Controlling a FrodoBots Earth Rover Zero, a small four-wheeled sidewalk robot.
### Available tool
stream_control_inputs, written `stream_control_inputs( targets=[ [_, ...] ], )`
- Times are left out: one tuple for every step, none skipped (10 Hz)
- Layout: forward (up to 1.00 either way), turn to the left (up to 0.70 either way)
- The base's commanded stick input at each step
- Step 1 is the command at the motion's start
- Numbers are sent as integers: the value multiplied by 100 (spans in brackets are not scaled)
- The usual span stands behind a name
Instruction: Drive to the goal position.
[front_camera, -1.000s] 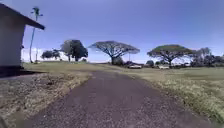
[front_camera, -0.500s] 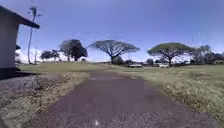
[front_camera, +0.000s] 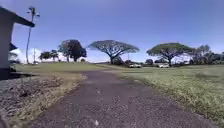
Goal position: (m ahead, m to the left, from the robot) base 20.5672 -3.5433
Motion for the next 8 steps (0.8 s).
stream_control_inputs(
  targets=[
    [100, 40],
    [100, 40],
    [100, 32],
    [100, 0],
    [100, 0],
    [100, 0],
    [100, 0],
    [100, 0]
  ],
)
